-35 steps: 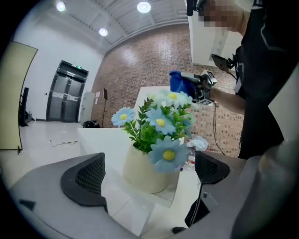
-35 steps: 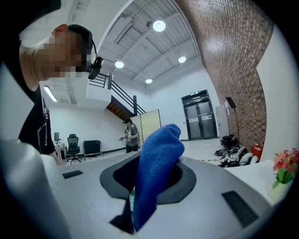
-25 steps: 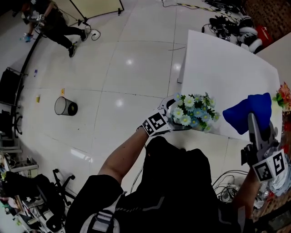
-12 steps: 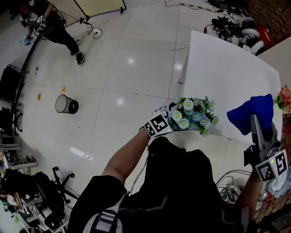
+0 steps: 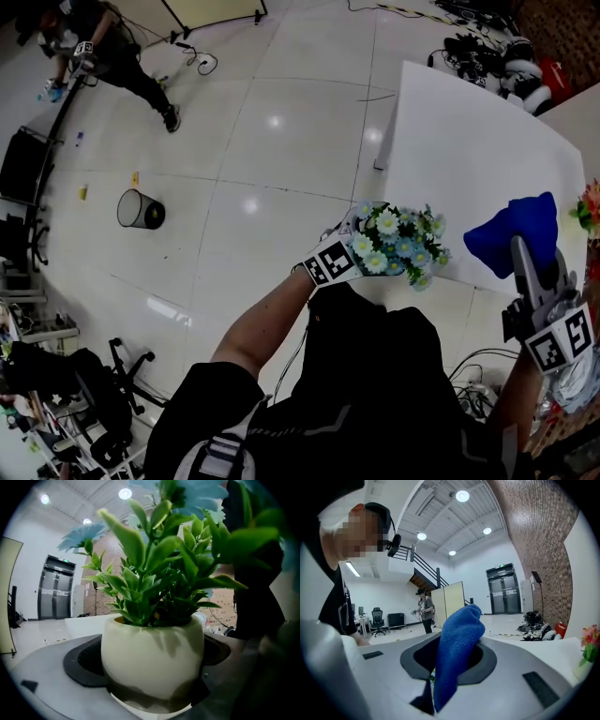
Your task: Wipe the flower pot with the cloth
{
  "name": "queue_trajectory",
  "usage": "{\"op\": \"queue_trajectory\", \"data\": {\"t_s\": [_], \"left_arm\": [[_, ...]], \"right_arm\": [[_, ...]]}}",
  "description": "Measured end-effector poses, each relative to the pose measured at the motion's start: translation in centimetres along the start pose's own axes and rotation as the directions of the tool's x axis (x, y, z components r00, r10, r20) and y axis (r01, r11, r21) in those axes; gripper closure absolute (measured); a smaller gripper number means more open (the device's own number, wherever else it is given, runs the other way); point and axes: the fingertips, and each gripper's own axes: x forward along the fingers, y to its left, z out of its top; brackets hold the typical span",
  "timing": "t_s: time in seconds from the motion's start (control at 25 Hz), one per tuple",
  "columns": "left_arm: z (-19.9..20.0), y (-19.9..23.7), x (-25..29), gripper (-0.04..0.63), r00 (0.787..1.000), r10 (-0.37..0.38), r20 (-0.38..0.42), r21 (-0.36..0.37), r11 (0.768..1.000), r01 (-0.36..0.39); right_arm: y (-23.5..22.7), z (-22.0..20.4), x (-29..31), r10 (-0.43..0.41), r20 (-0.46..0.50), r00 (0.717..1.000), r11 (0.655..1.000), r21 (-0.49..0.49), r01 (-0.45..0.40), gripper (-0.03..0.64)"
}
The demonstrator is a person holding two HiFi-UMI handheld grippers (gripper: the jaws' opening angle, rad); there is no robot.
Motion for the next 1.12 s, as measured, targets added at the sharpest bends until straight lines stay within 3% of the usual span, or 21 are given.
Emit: {"op": "queue_trajectory", "data": {"t_s": [0.28,0.44,0.6,0.76,0.96,1.12], "left_arm": [[0.6,-0.3,-0.3,0.012,1.0,0.005,0.006,-0.021,1.0,-0.005],[4.3,0.1,-1.7,0.014,0.999,0.011,0.051,-0.045,0.999,-0.009],[11.0,1.3,-4.0,0.014,0.993,0.036,0.109,-0.068,0.997,-0.029],[20.5,2.1,-5.7,0.014,0.988,0.024,0.151,-0.084,0.996,-0.012],[31.6,2.5,-8.0,0.014,0.987,-0.039,0.159,-0.065,0.997,0.05],[37.7,0.8,-7.0,0.014,0.981,-0.116,0.157,-0.054,0.991,0.126]], "right_arm": [[-0.5,0.5,-0.5,0.0,0.006,1.0,1.0,0.011,0.0,0.54],[-0.2,2.2,-1.0,0.008,0.025,1.0,1.0,0.024,-0.008,0.54],[-0.2,5.9,-1.9,0.006,0.068,0.998,0.999,0.035,-0.008,0.54],[-0.3,10.4,-3.1,0.015,0.11,0.994,0.999,0.048,-0.02,0.54],[0.3,16.2,-3.6,0.055,0.171,0.984,0.998,0.027,-0.06,0.54],[-0.9,18.2,-4.4,0.117,0.197,0.973,0.993,0.004,-0.12,0.54]]}}
